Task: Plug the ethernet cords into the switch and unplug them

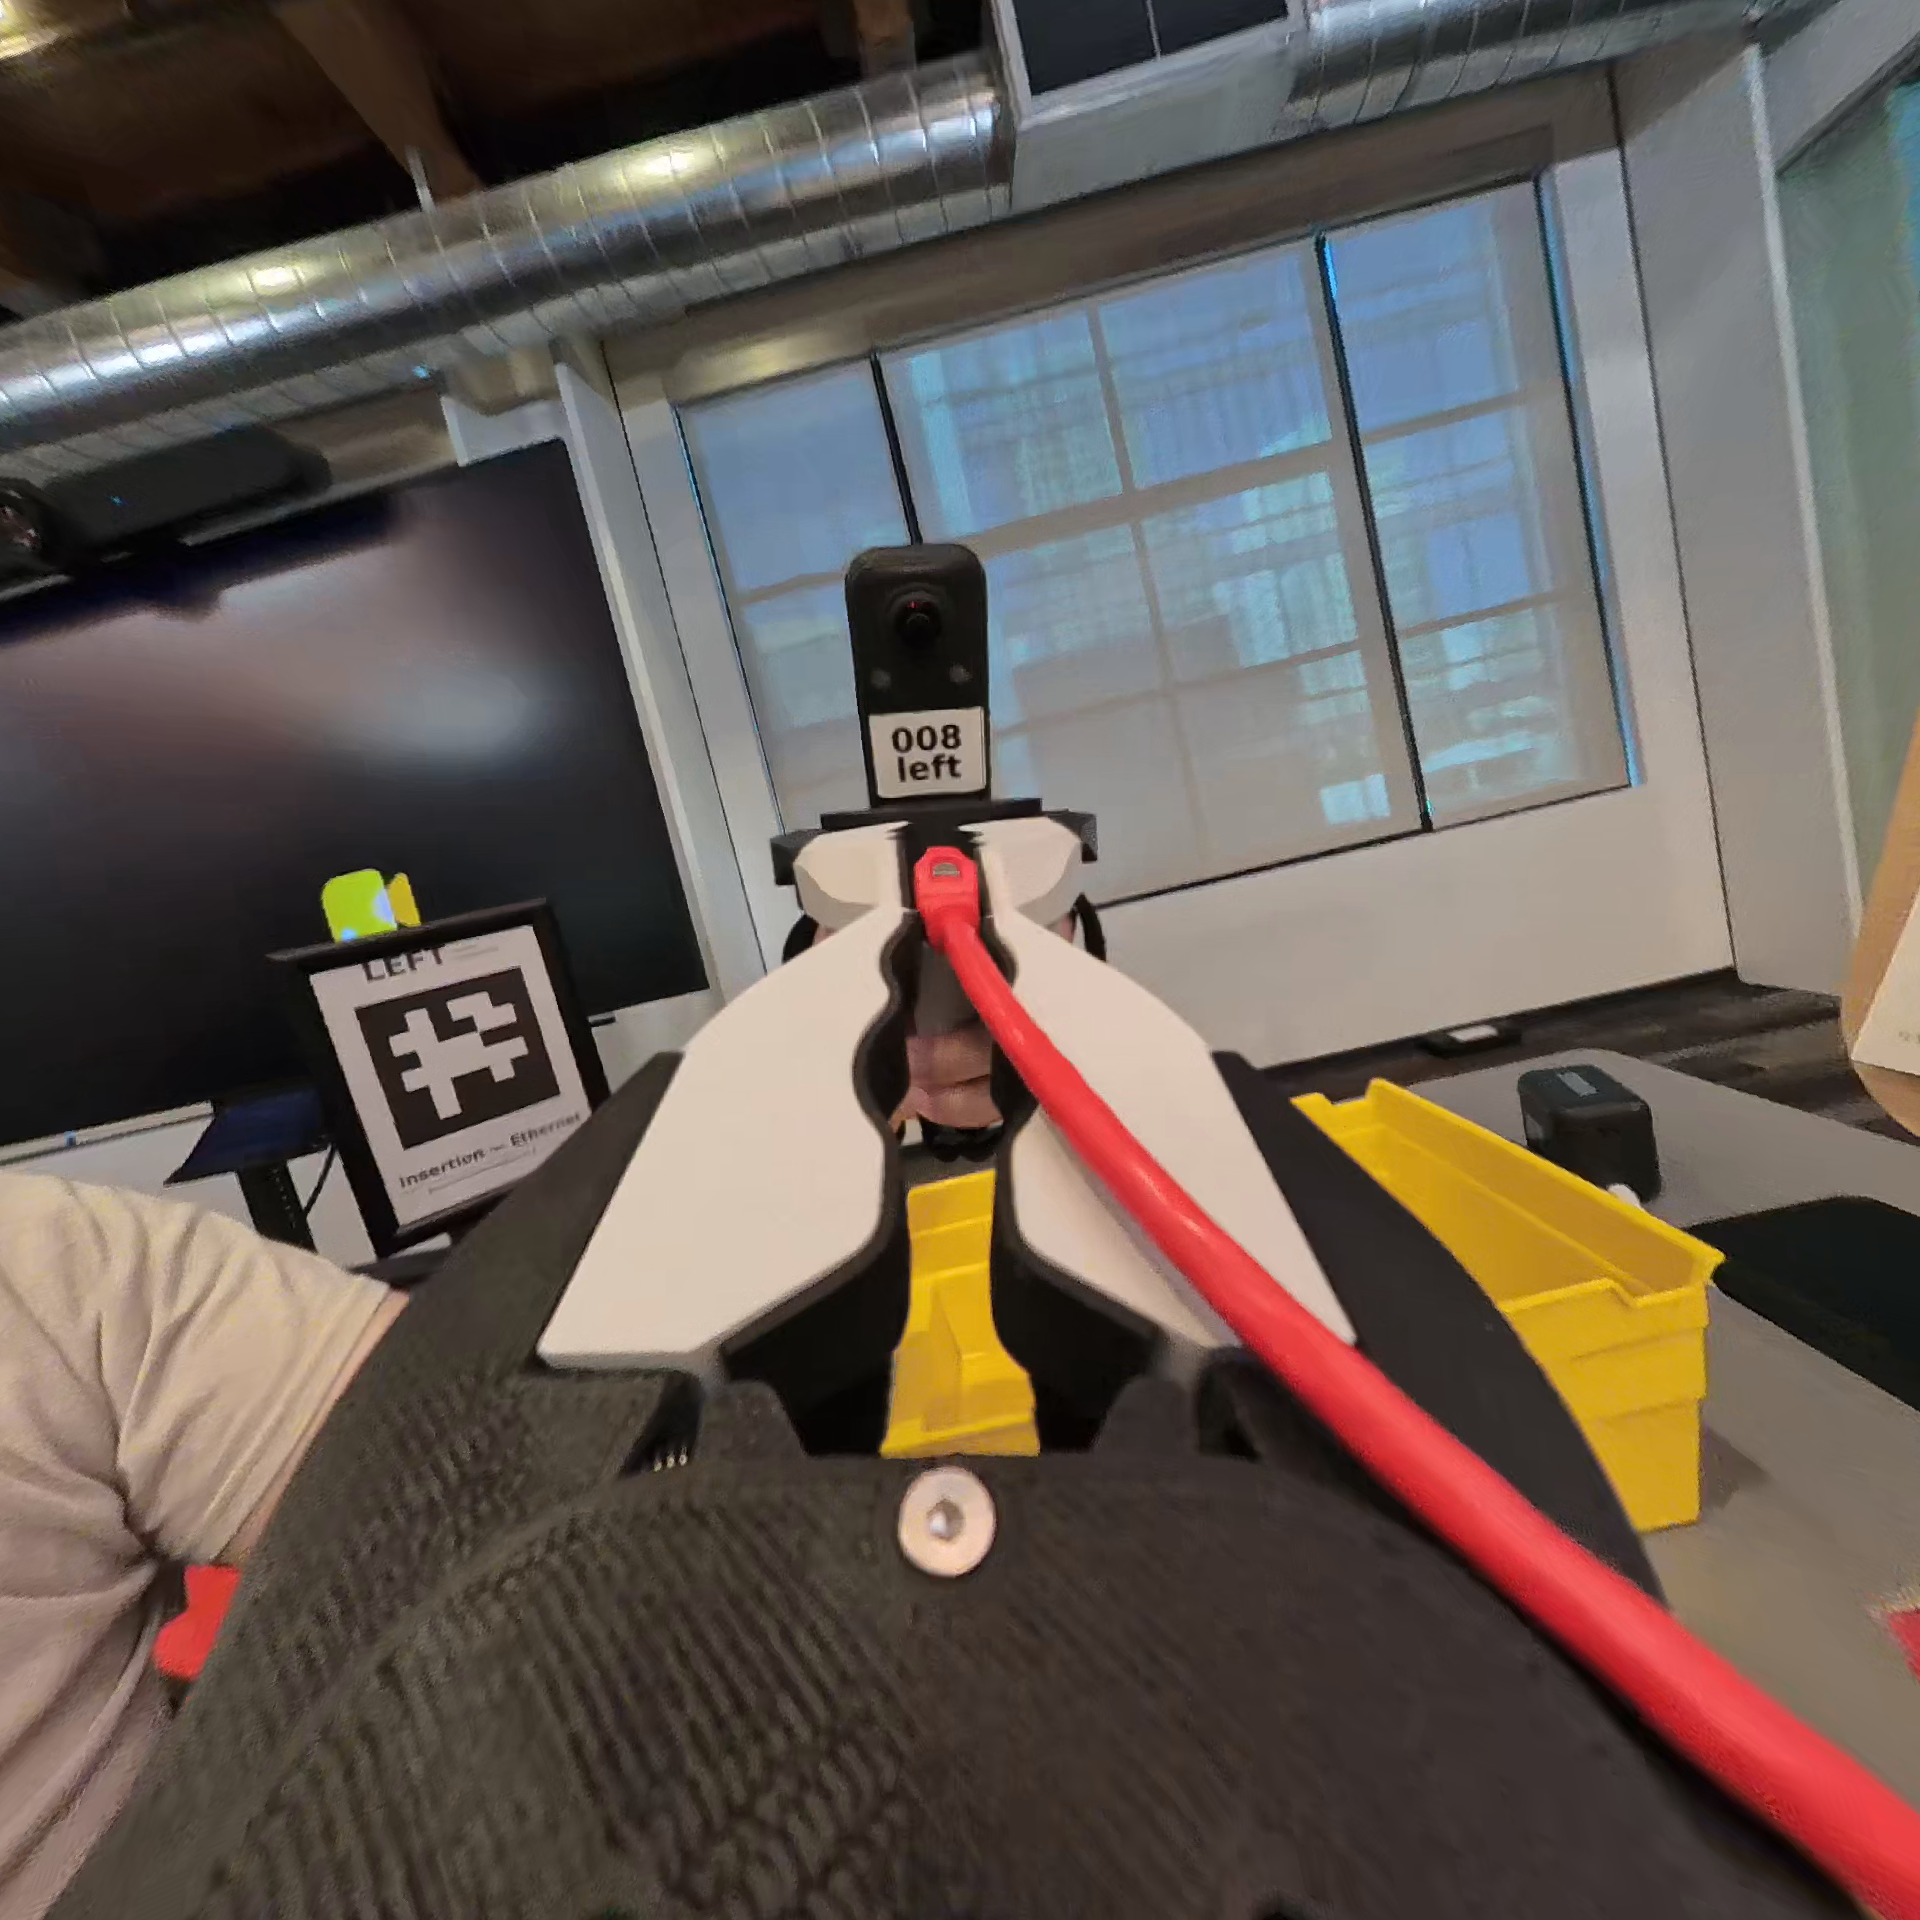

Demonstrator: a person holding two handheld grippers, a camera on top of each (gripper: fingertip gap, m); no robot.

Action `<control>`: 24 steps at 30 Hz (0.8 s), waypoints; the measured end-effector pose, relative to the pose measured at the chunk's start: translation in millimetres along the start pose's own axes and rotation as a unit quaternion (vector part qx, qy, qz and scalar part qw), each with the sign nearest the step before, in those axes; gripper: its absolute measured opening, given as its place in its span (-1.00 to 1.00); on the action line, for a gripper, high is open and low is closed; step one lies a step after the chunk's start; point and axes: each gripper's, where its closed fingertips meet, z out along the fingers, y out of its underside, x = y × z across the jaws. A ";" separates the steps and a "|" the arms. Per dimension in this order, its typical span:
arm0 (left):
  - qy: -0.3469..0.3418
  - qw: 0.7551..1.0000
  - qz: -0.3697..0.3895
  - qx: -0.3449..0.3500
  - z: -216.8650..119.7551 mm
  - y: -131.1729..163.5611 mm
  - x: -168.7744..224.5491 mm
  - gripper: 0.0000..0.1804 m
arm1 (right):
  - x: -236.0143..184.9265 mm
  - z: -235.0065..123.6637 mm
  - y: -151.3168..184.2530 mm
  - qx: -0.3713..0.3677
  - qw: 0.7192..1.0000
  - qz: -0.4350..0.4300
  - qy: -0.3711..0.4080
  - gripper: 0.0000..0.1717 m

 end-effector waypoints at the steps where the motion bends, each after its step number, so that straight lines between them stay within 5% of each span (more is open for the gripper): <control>1: 0.005 1.000 0.003 -0.001 -0.2 0.2 1.1 -0.86 | -1.2 0.3 0.0 -0.009 1.000 -0.001 -0.003 -0.88; 4: -0.013 0.998 0.059 -0.001 -2.2 -1.8 0.8 -0.77 | -1.3 -1.3 -5.2 -0.025 1.000 -0.004 0.007 -0.88; 6: -0.093 0.987 0.131 -0.009 -8.2 -3.1 -12.5 -0.42 | 1.5 -4.4 -12.2 -0.024 0.999 0.006 0.020 -0.88; 8: -0.155 0.965 0.210 -0.037 -13.1 -0.6 -19.5 -0.36 | 1.9 -6.2 -15.1 -0.033 0.999 0.027 0.022 -0.88; 13: -0.290 0.842 0.444 -0.097 -5.6 -0.1 -28.0 -0.41 | 3.0 -6.4 -7.8 -0.081 0.995 0.051 0.030 -0.88; 15: -0.301 0.818 0.476 -0.122 1.5 4.9 -30.1 -0.44 | 2.4 -6.9 -5.7 -0.091 0.994 0.057 0.027 -0.88; 24: -0.265 0.804 0.519 -0.118 9.3 13.9 -23.5 -0.83 | 6.8 -11.5 10.6 -0.149 0.986 0.072 0.026 -0.88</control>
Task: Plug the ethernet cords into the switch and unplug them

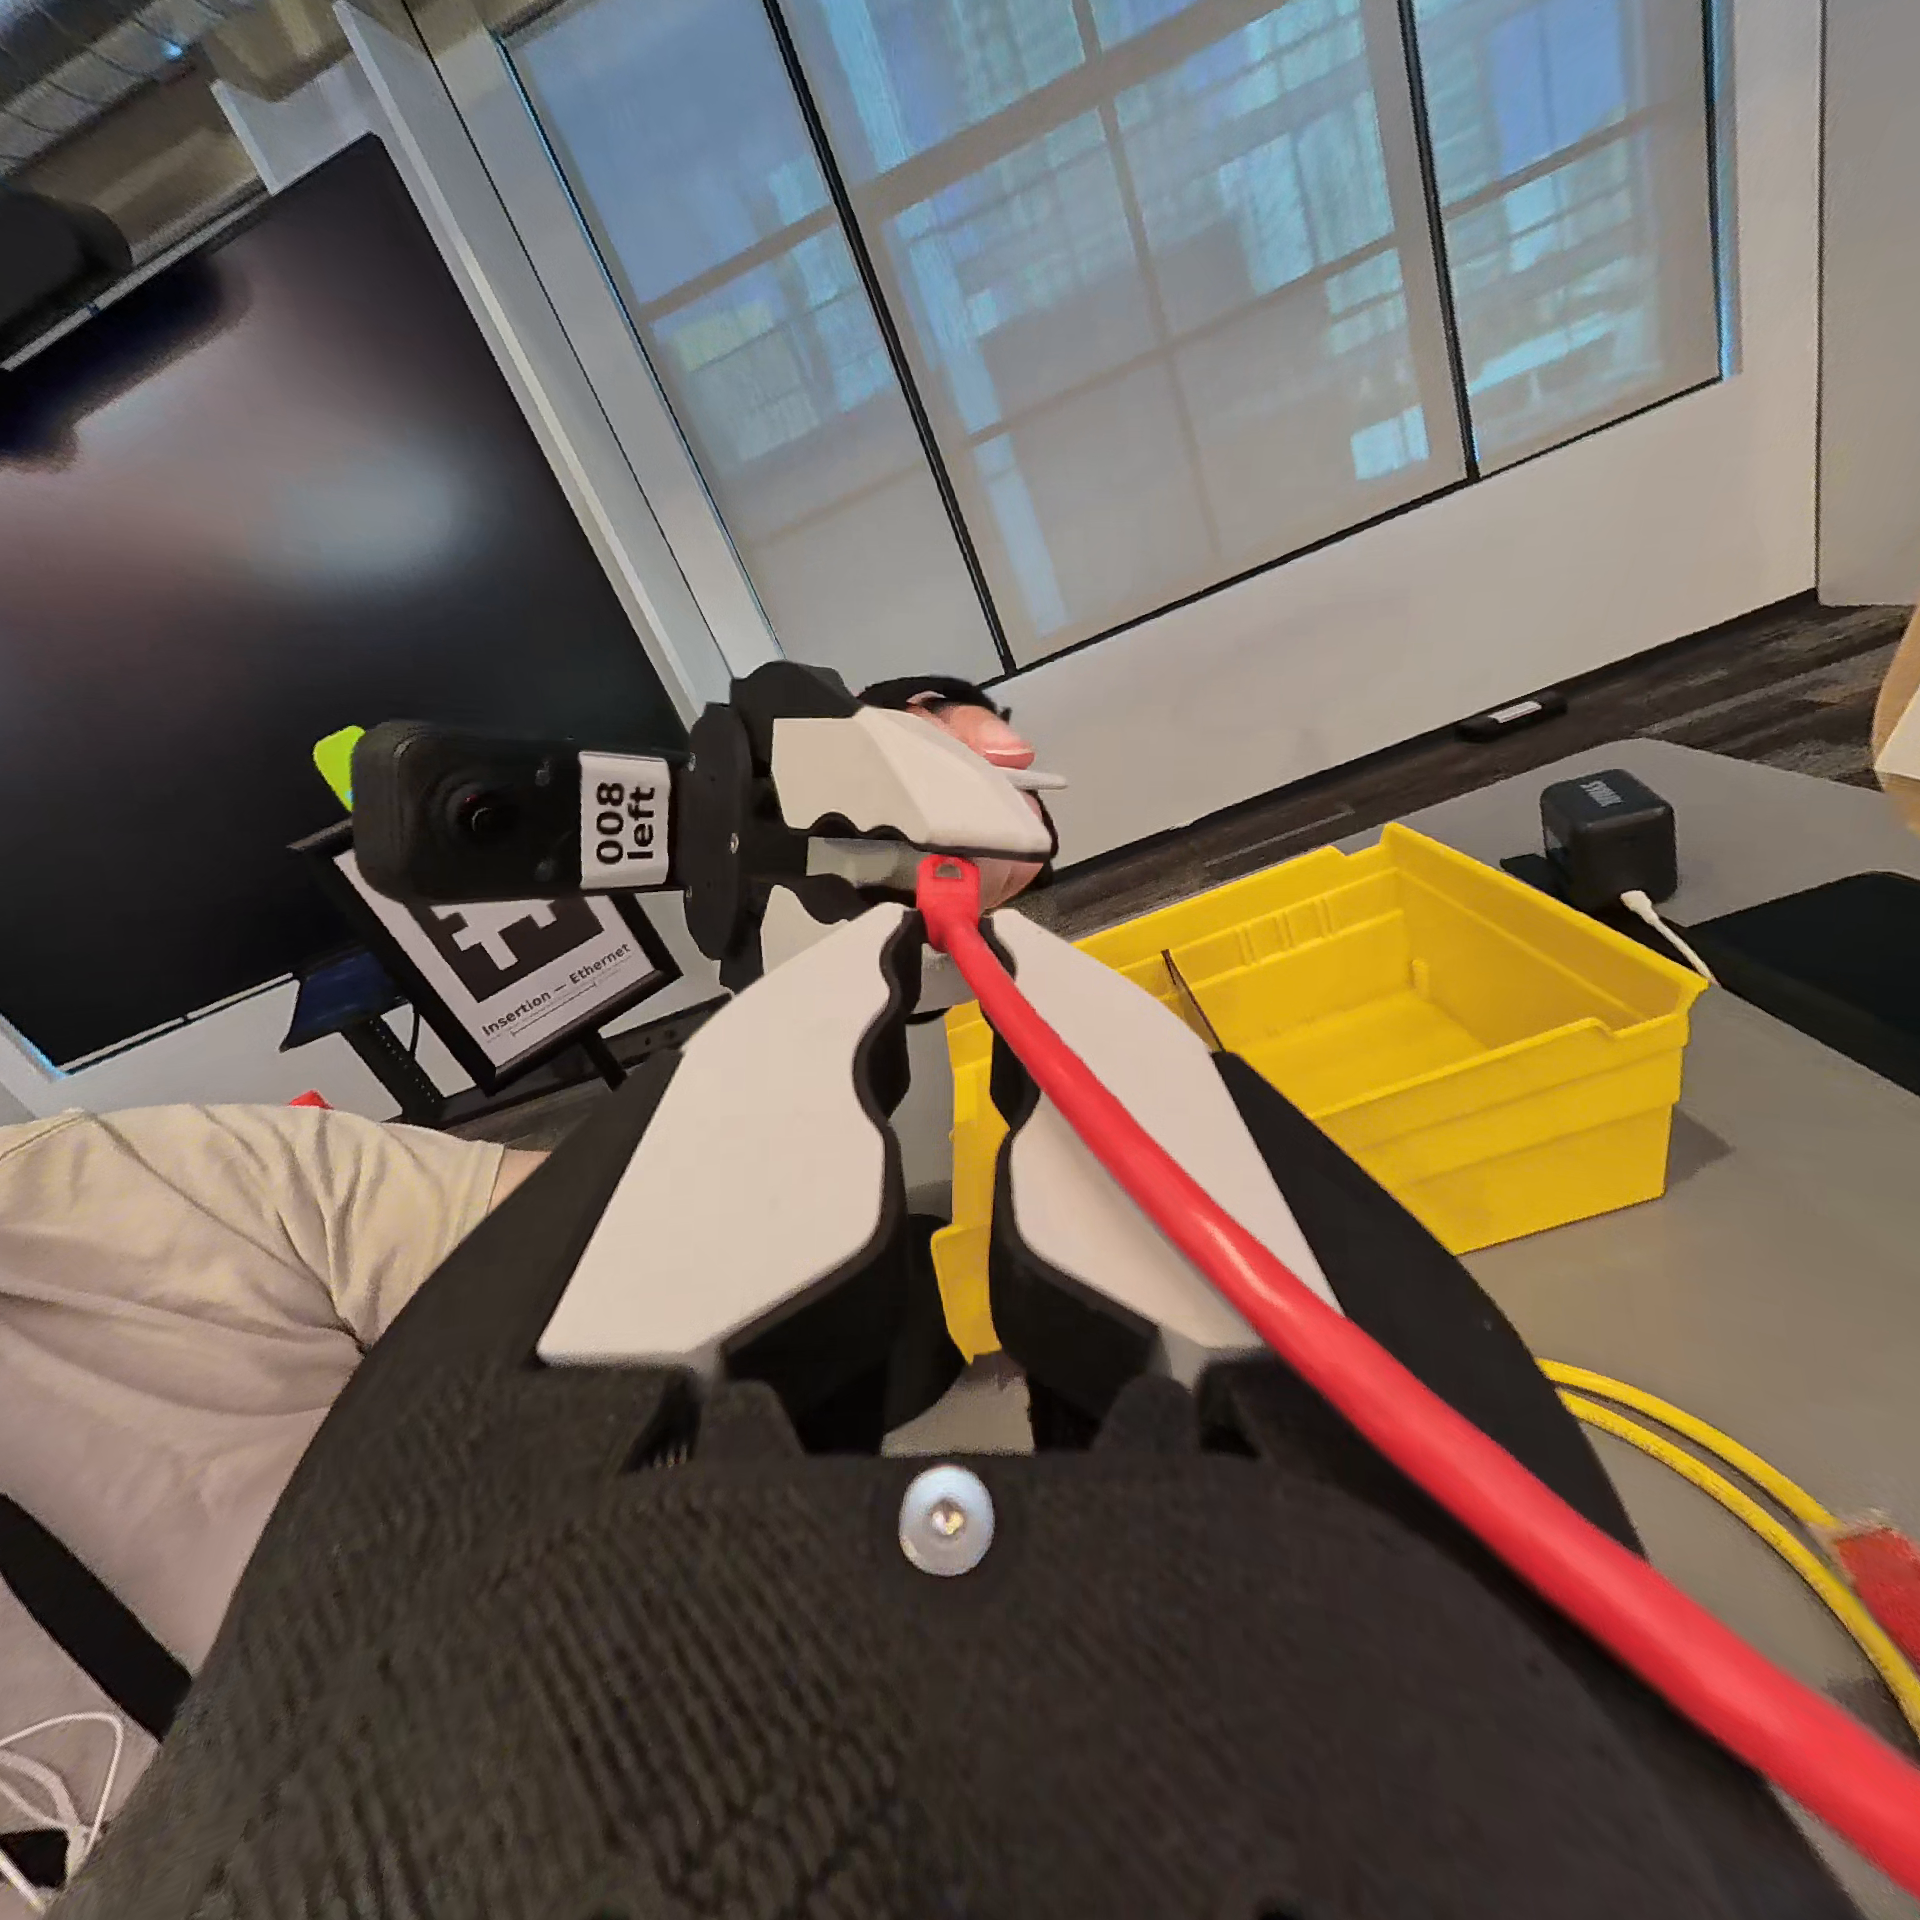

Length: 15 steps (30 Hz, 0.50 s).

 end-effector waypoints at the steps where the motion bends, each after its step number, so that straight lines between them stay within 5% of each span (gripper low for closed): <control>1: 0.002 1.000 0.003 -0.001 0.1 0.2 0.9 -0.84 | -0.2 -0.4 0.6 -0.002 1.000 0.000 -0.003 -0.88; 15: 0.036 0.999 0.027 0.010 -2.1 -5.1 13.3 -0.85 | -5.2 4.2 13.5 -0.051 0.999 -0.018 -0.005 -0.81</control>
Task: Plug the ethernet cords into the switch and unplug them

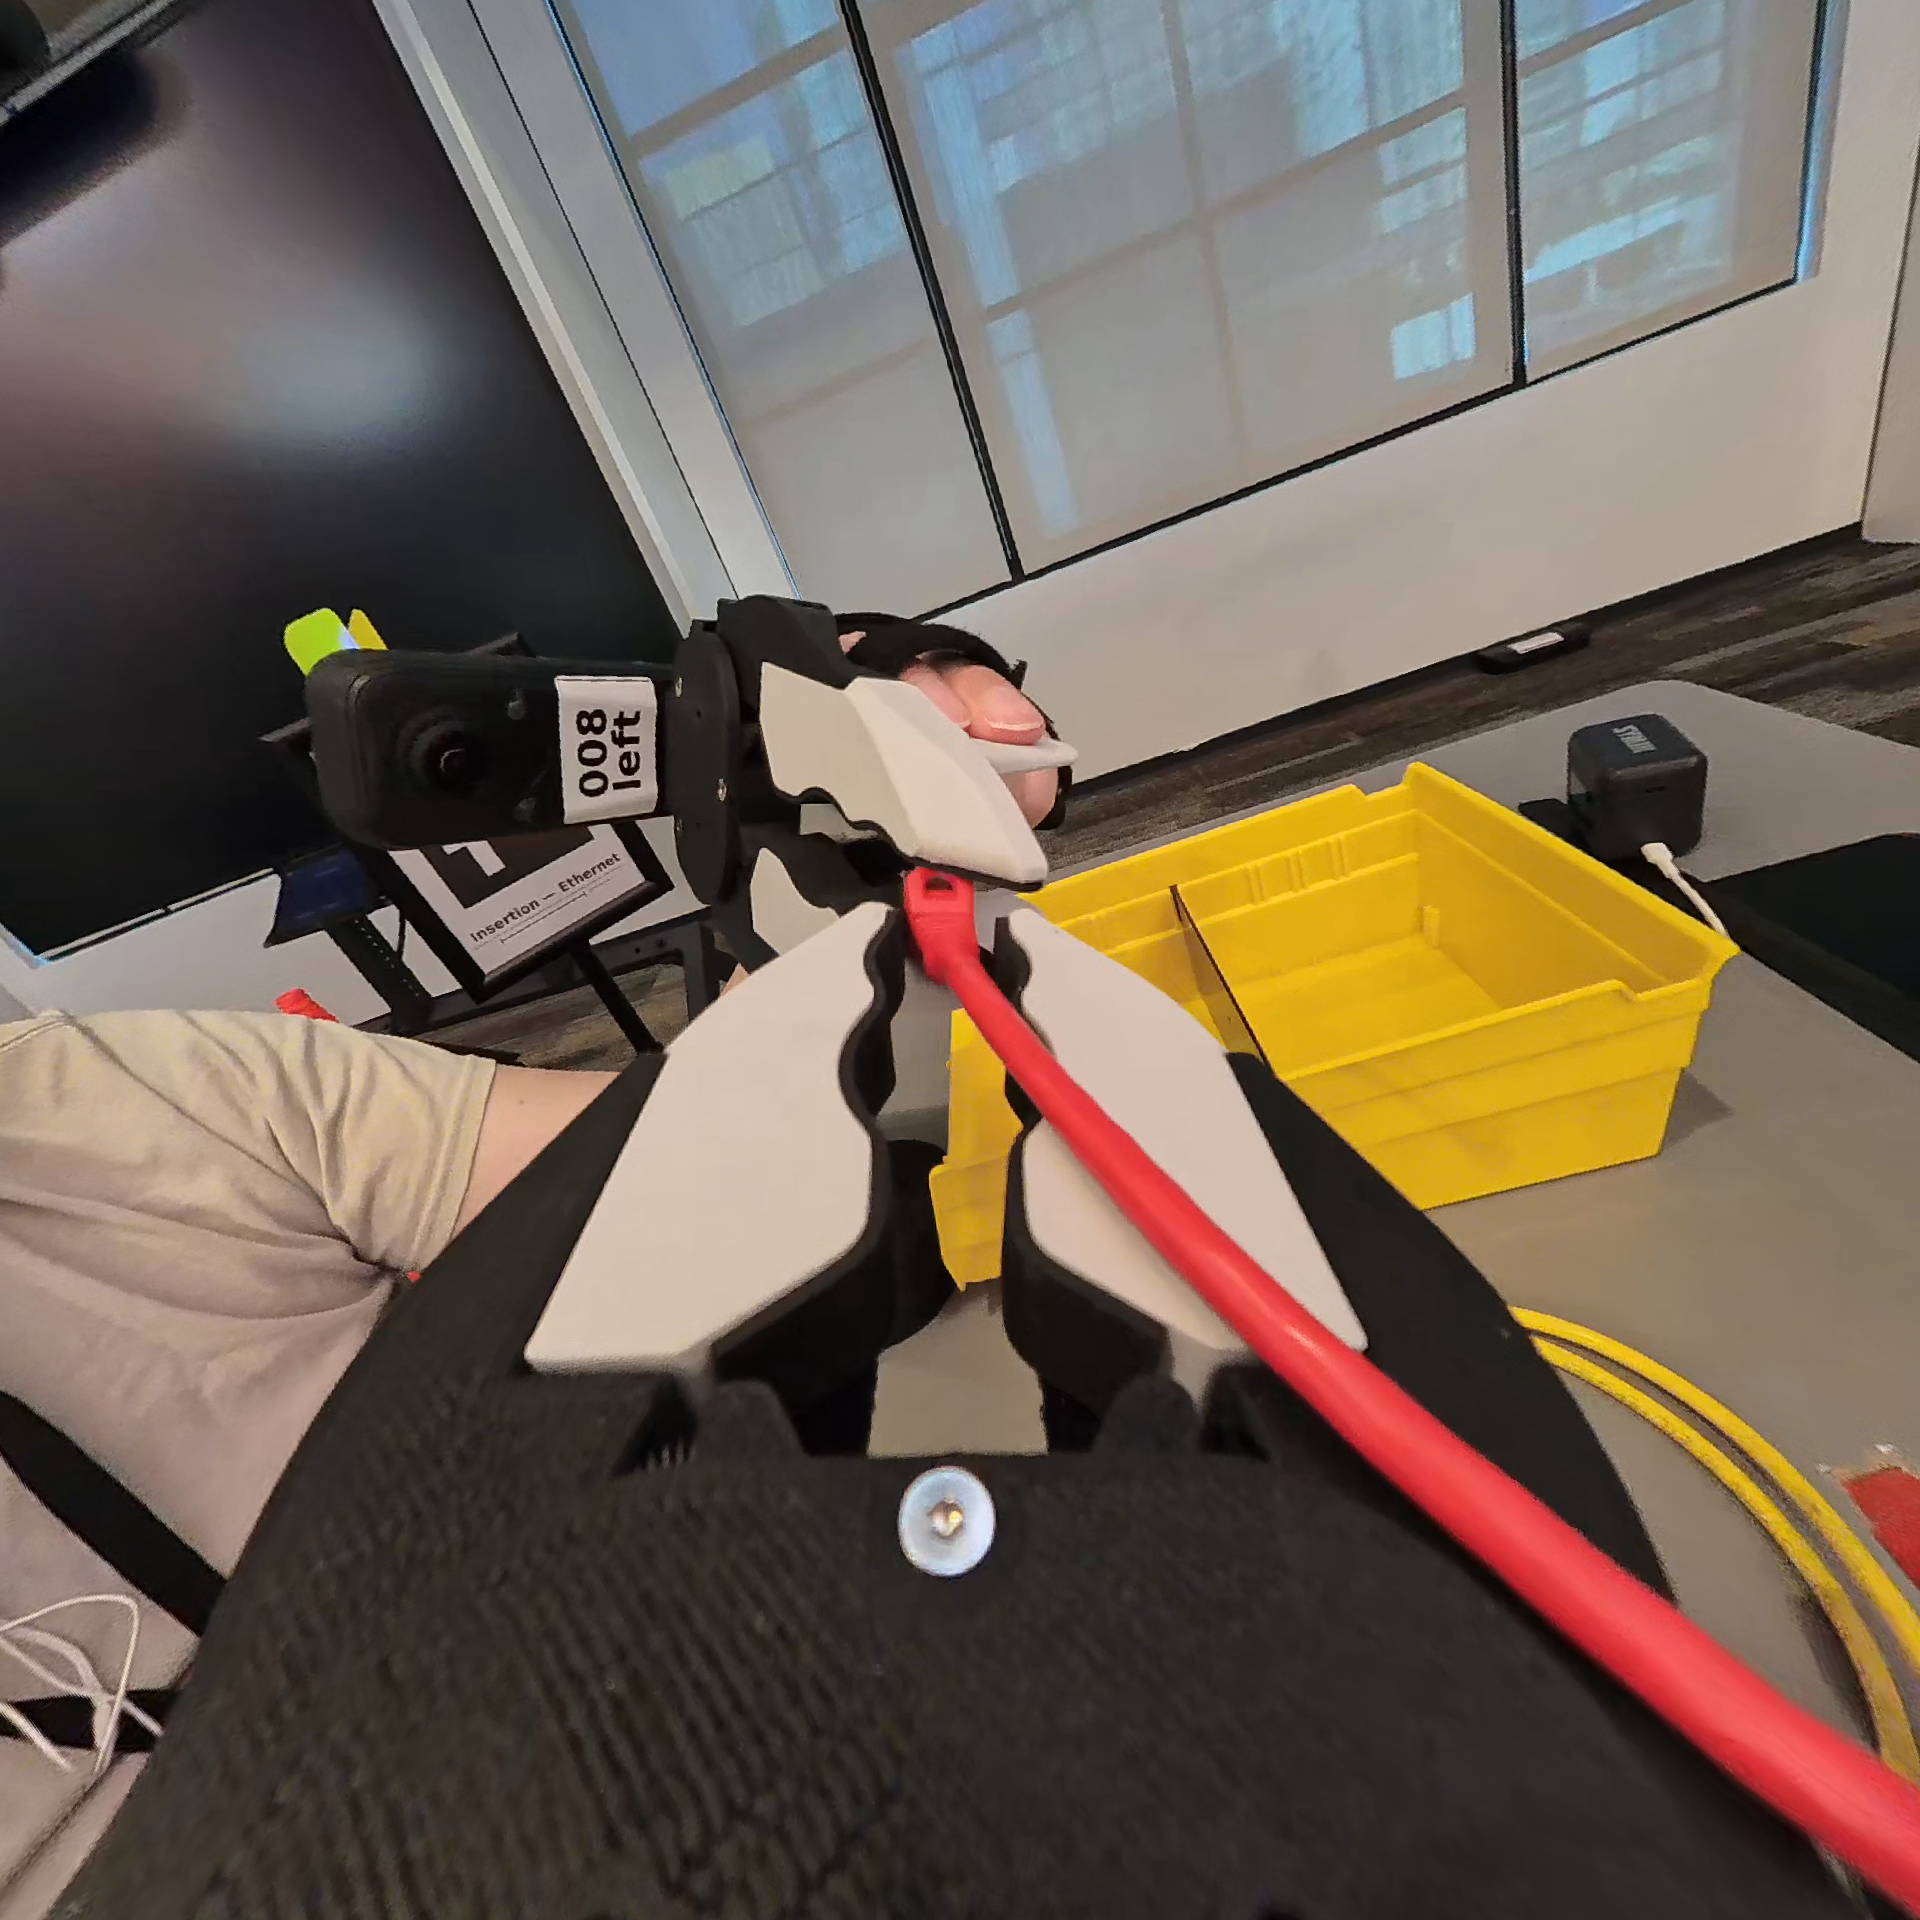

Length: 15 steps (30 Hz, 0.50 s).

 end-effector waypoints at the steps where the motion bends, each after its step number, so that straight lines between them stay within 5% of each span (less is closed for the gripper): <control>1: 0.000 1.000 0.000 -0.002 0.1 0.6 0.1 -0.84 | 0.0 0.3 0.2 0.000 1.000 0.001 -0.001 -0.82; 15: 0.019 1.000 -0.014 -0.011 1.2 4.3 5.2 -0.84 | 2.6 -0.3 4.0 -0.008 1.000 -0.015 0.009 -0.86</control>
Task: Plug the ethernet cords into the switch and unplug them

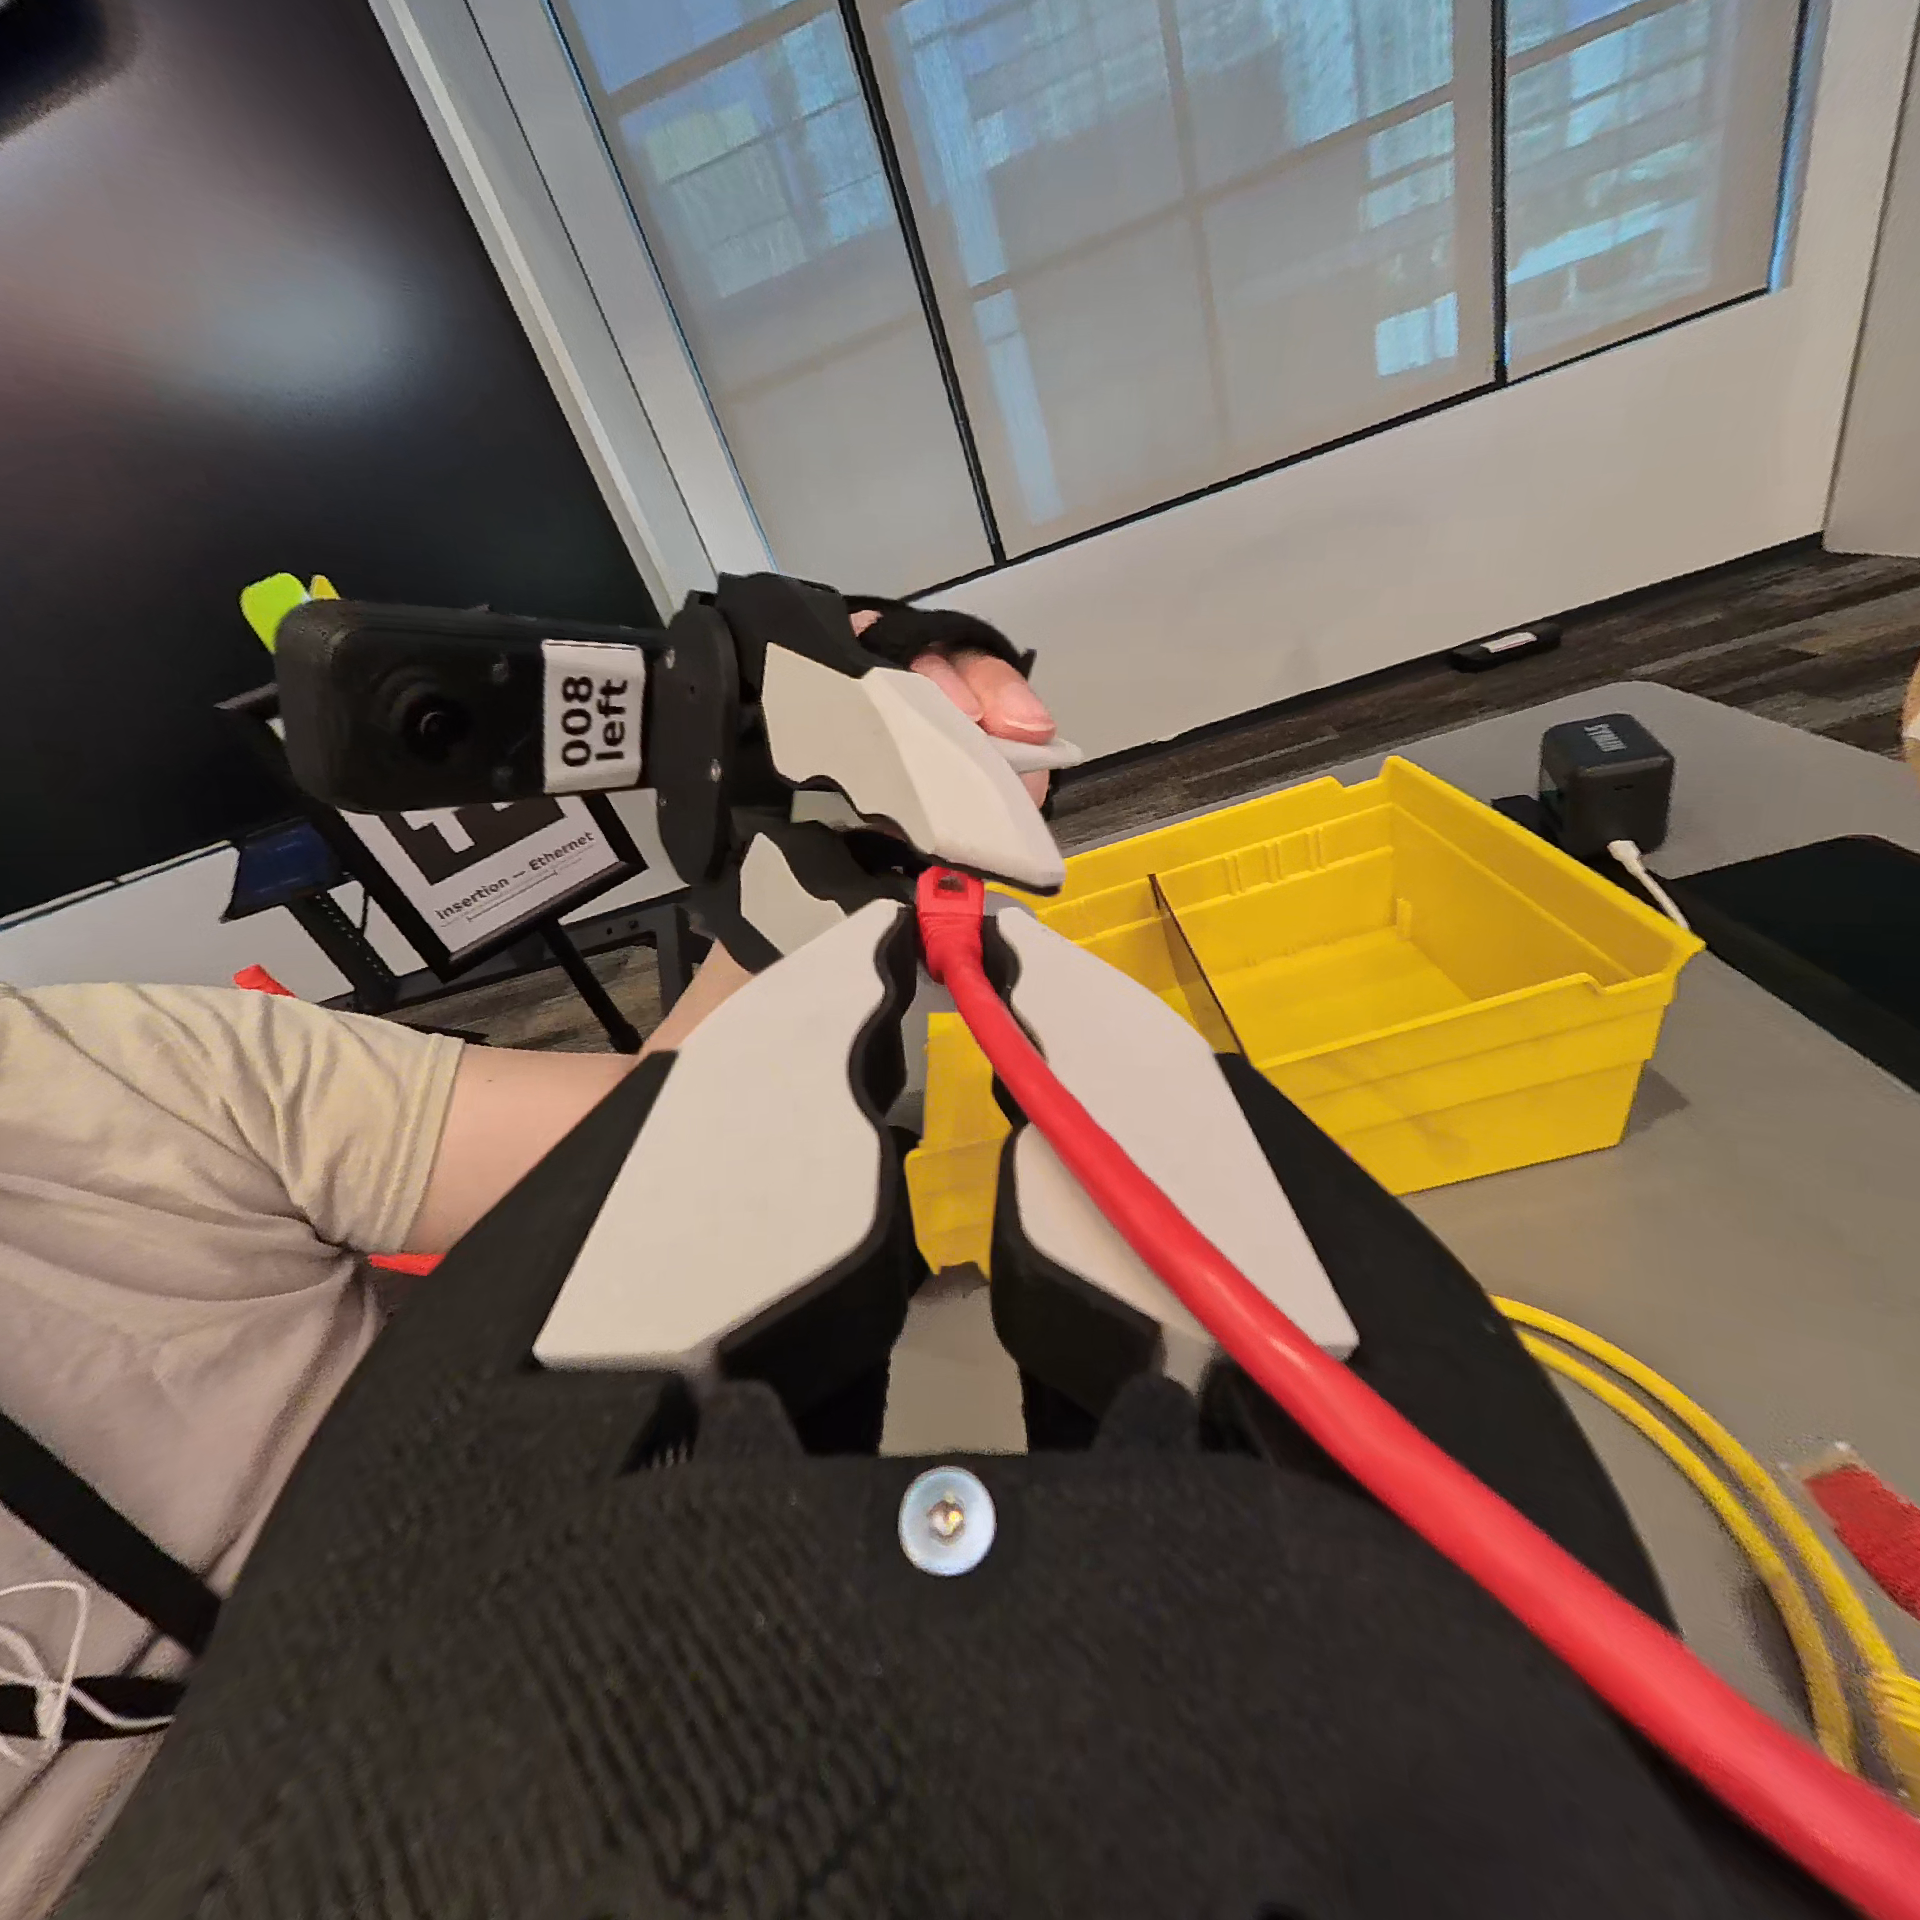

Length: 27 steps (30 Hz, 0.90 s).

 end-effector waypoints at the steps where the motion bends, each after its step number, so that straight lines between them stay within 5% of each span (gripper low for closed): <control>1: -0.002 1.000 -0.004 -0.003 1.1 0.9 -0.5 -0.83 | 1.5 -1.1 -0.5 0.001 1.000 -0.007 0.006 -0.86; 8: -0.024 0.988 -0.150 0.009 -4.6 3.9 -24.9 -0.76 | 3.7 -51.2 -39.4 0.029 0.991 -0.088 0.094 -0.86; 14: 0.031 0.962 -0.265 -0.060 21.4 24.3 -5.8 -0.70 | -33.8 -102.7 -65.6 -0.002 0.970 -0.188 0.156 -0.85; 22: 0.159 0.949 -0.262 -0.071 64.4 16.1 52.8 -0.67 | -87.6 -155.9 -71.0 -0.038 0.940 -0.279 0.190 -0.85; 27: 0.267 0.915 -0.259 -0.155 118.4 58.2 81.6 -0.64 | -95.5 -184.6 -80.4 -0.006 0.930 -0.298 0.214 -0.86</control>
